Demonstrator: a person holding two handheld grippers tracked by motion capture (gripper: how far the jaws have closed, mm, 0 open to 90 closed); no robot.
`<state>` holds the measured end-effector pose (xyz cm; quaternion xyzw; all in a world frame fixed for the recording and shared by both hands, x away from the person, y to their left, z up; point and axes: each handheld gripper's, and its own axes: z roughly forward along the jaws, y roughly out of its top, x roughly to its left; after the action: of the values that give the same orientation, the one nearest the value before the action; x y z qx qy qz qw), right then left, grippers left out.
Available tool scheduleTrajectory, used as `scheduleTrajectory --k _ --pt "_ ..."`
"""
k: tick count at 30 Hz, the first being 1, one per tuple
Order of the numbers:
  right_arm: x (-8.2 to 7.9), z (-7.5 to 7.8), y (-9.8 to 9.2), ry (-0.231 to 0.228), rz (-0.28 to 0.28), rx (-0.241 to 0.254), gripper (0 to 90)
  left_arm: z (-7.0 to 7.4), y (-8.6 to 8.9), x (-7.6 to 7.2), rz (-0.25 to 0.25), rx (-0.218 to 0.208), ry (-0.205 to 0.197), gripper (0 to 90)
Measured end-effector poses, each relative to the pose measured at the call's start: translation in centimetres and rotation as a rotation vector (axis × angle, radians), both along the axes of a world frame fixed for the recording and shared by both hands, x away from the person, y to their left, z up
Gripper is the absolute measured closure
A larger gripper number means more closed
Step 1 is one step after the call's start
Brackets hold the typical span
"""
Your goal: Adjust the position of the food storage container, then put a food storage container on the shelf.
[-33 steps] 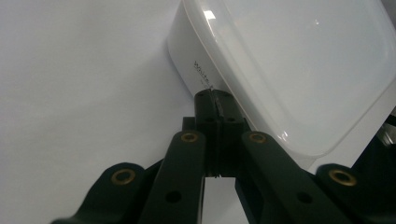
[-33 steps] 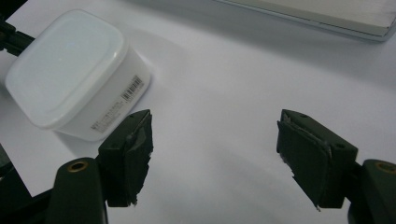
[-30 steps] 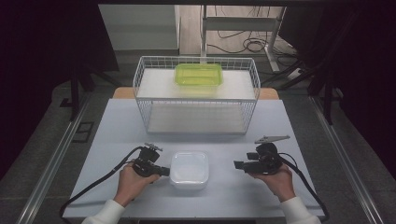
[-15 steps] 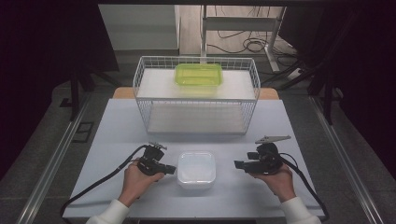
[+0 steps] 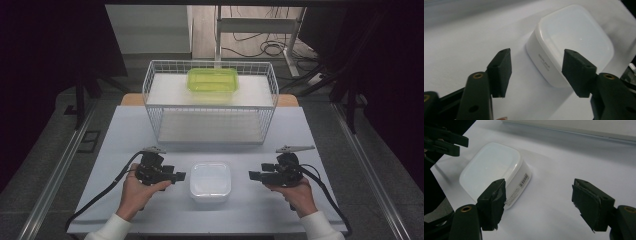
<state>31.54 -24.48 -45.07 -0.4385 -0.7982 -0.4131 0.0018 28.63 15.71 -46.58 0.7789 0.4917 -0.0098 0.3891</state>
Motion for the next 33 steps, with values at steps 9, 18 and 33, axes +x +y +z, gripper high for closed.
scheduleTrajectory --k 9,18,33 --pt "-0.2 -0.2 1.0 -0.002 0.011 -0.004 27.7 -0.4 0.4 0.0 0.006 -0.063 0.037 34.4" --pt "0.0 -0.5 2.6 0.053 0.032 0.063 30.4 -0.6 0.3 0.3 0.009 -0.113 0.059 34.9" --pt "-0.6 -0.2 5.7 0.098 0.049 0.118 43.4 -0.9 0.1 0.4 0.002 -0.212 0.103 37.8"
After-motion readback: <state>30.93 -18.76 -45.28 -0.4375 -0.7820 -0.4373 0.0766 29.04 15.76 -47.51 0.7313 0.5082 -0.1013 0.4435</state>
